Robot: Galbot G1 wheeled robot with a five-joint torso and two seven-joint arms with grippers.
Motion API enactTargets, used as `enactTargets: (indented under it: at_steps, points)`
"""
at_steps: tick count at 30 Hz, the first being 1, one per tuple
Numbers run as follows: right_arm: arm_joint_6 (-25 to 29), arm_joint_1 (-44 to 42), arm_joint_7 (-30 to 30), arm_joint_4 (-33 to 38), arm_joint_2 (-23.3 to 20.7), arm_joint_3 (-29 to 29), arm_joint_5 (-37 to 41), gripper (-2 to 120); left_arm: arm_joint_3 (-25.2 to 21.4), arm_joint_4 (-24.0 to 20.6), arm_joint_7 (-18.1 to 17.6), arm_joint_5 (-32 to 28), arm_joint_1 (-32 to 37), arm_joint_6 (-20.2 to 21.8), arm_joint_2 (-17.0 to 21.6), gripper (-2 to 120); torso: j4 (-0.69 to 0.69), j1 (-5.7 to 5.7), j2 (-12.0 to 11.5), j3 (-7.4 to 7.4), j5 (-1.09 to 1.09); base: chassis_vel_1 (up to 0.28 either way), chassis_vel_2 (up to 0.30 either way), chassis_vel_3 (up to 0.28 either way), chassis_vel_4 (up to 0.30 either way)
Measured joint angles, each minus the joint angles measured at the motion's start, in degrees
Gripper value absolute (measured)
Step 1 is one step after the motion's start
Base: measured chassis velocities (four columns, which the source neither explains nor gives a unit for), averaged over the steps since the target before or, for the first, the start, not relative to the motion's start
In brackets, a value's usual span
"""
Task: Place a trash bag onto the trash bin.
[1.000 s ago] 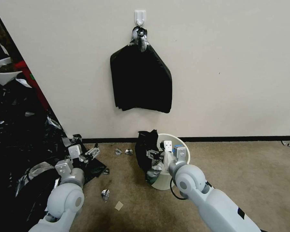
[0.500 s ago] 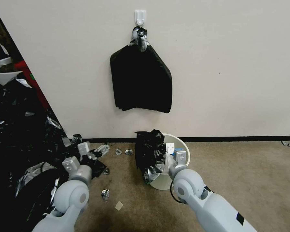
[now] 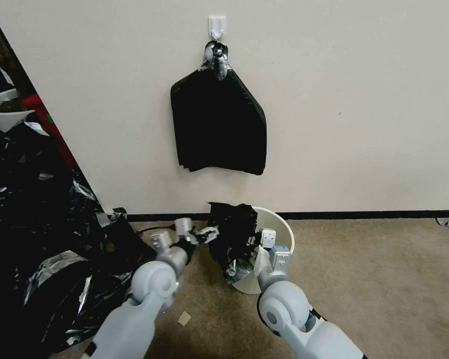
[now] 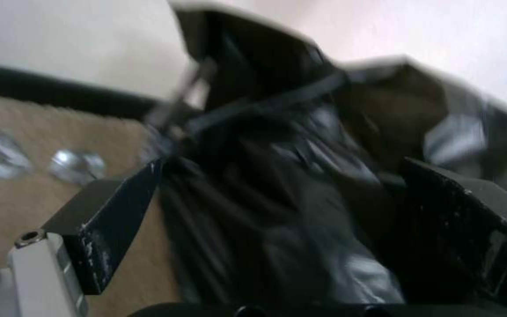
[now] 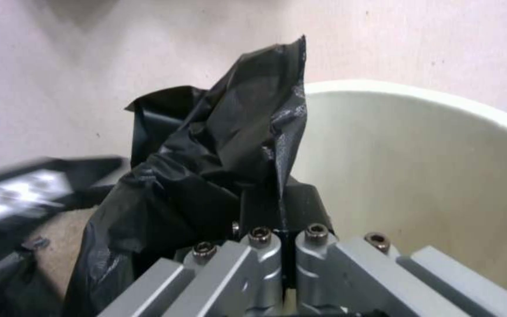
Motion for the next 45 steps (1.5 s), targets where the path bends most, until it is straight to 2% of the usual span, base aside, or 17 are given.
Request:
enactTargets:
  at_steps: [9, 11, 14, 17, 19, 20, 22, 26, 28, 30, 32, 34, 37, 38, 41, 43, 45]
  points:
    - [2.2, -1.17, -1.89, -0.93, 0.57, -0.02, -7.28, 0, 5.04, 4.46, -10.98, -2.2, -5.69, 8.31, -4.08, 100, 0.0, 0.0, 0.0, 0.0, 0.0, 0.0, 0.0, 0.0, 0.0]
    - [2.76, -1.25, -2.2, -1.16, 0.58, 0.03, -8.48, 0, 5.26, 5.02, -11.94, -2.75, -6.07, 8.98, -4.51, 99, 0.0, 0.0, 0.0, 0.0, -0.01, 0.0, 0.0, 0.0, 0.0]
    - [3.71, -1.37, -2.73, -1.6, 0.58, 0.08, -10.61, 0, 5.47, 5.91, -12.75, -3.07, -6.51, 10.0, -5.12, 91, 0.0, 0.0, 0.0, 0.0, 0.0, 0.0, 0.0, 0.0, 0.0]
    - [4.67, -1.52, -3.2, -2.17, 0.7, 0.1, -13.32, 0, 5.38, 6.37, -14.33, -3.22, -6.75, 12.74, -5.75, 74, 0.02, 0.0, 0.0, -0.01, 0.01, 0.0, 0.0, 0.0, 0.0]
    - [4.79, -1.53, -3.25, -2.26, 0.75, 0.1, -13.66, 0, 5.27, 6.36, -14.73, -3.38, -6.76, 13.38, -5.81, 74, 0.01, 0.0, 0.0, -0.01, 0.01, 0.0, 0.0, 0.0, 0.0]
    - [5.06, -1.54, -3.33, -2.46, 0.82, 0.1, -14.32, 0, 5.13, 6.32, -15.41, -3.74, -6.76, 14.05, -5.83, 68, 0.02, 0.0, 0.0, -0.01, 0.01, 0.0, 0.0, 0.0, 0.0]
    - [5.57, -1.56, -3.42, -2.88, 0.83, 0.11, -15.47, 0, 4.93, 6.34, -16.01, -4.04, -6.74, 14.09, -5.81, 58, 0.02, 0.0, 0.0, -0.01, 0.0, 0.0, 0.0, 0.0, 0.0]
    - [5.86, -1.59, -3.48, -3.12, 0.81, 0.15, -15.97, 0, 4.75, 6.41, -16.22, -4.22, -6.73, 14.12, -5.74, 51, 0.01, 0.0, 0.0, -0.01, 0.0, 0.0, 0.0, 0.0, 0.0]
    - [6.14, -1.66, -3.53, -3.38, 0.7, 0.3, -16.36, 0, 4.32, 6.55, -16.34, -4.63, -6.66, 14.16, -5.5, 36, 0.01, 0.0, 0.0, -0.01, 0.0, 0.0, 0.0, 0.0, 0.0]
    - [6.29, -1.73, -3.54, -3.46, 0.56, 0.49, -16.49, 0, 4.06, 6.57, -16.28, -4.84, -6.53, 14.18, -5.2, 29, 0.01, 0.0, 0.0, -0.01, 0.0, 0.0, 0.0, 0.0, 0.0]
    - [6.34, -1.76, -3.54, -3.48, 0.48, 0.63, -16.52, 0, 3.9, 6.56, -16.1, -4.85, -6.41, 14.18, -4.94, 28, 0.01, 0.0, 0.0, -0.01, 0.0, 0.0, 0.0, 0.0, 0.0]
    - [6.62, -1.88, -3.54, -3.48, -0.05, 1.45, -16.55, 0, 3.17, 6.36, -12.08, -2.66, -5.43, 14.2, -3.48, 15, 0.01, 0.0, 0.0, -0.01, -0.01, 0.0, 0.0, 0.0, 0.0]
    - [6.91, -1.93, -3.53, -3.49, -0.49, 1.89, -16.52, 0, 2.53, 5.78, -9.8, -1.74, -4.63, 14.28, -2.32, 8, 0.01, 0.0, 0.0, 0.0, -0.01, 0.0, 0.0, 0.0, 0.0]
    - [7.16, -1.94, -3.52, -3.5, -0.96, 2.32, -16.44, 0, 1.77, 5.38, -7.12, -0.72, -3.88, 14.39, -1.28, 4, 0.0, 0.0, 0.0, 0.0, -0.02, 0.0, 0.0, 0.0, 0.0]
    - [9.29, -1.49, -4.99, -3.53, -3.09, 3.72, -16.35, 0, 0.09, 4.31, 3.7, 5.26, -1.37, 11.31, 1.76, 2, -0.02, 0.0, 0.0, 0.01, -0.04, 0.0, 0.0, 0.0, 0.0]
    - [9.62, -1.37, -5.49, -3.47, -3.54, 3.89, -16.33, 0, -0.17, 4.07, 5.05, 6.3, -1.06, 10.55, 2.11, 2, -0.01, 0.0, 0.0, 0.01, -0.02, 0.0, 0.0, 0.0, 0.0]
    - [9.93, -0.97, -6.54, -3.0, -4.83, 4.49, -16.17, 0, -0.79, 3.39, 9.34, 9.7, -0.2, 8.48, 2.99, 2, 0.0, 0.0, -0.01, 0.01, -0.01, 0.0, 0.0, 0.0, 0.0]
